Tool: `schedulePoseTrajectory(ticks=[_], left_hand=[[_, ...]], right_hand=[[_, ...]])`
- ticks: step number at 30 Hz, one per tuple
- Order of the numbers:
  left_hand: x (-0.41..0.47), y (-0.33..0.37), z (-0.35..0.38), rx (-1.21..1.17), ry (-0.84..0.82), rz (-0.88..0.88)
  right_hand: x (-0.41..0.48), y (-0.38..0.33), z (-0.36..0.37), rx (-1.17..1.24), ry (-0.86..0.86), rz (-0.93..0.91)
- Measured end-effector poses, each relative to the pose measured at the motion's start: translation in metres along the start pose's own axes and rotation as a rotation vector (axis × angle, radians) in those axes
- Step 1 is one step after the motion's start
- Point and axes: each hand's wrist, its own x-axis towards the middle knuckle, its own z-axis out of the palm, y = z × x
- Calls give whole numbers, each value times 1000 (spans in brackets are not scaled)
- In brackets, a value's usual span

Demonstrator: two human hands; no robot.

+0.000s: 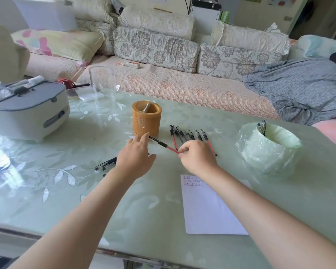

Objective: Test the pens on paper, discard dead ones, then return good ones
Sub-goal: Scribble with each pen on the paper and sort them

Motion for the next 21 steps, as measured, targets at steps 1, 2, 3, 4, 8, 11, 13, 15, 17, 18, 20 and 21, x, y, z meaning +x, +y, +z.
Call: schedulePoseTrajectory(ticks=[1, 2, 3, 4, 8, 11, 13, 15, 17, 18, 20, 21], left_hand=[[-1, -6, -2, 15, -6, -13], [-3, -12, -5, 33, -10, -16], [-4, -17, -7, 47, -13, -15], [-6, -22, -10, 58, -15, -10], [-8, -35, -18, 122, -86, 4], [-8, -37, -21, 161, -143, 1], [-8, -37, -22, 179, -143, 3], [-8, -37, -22, 201, -134, 4], [-8, -36, -20, 229, -123, 5], [-8, -34, -20, 246, -119, 5], [-7, -33, -18, 269, -114, 2], [-6, -32, -17, 269, -116, -3]], right_hand=[[7, -7, 4, -25, 13, 18], [15, -13, 8, -42, 19, 35], [21, -17, 12, -56, 16, 49], [28, -20, 15, -74, 12, 60], [43, -28, 22, -109, 16, 109], [47, -30, 30, -99, 22, 99], [49, -30, 34, -88, 20, 97], [51, -30, 38, -94, 10, 91], [51, -29, 40, -110, 2, 82], [50, -28, 42, -119, 3, 75], [46, -28, 40, -152, 15, 47], [43, -29, 38, -171, 21, 24]])
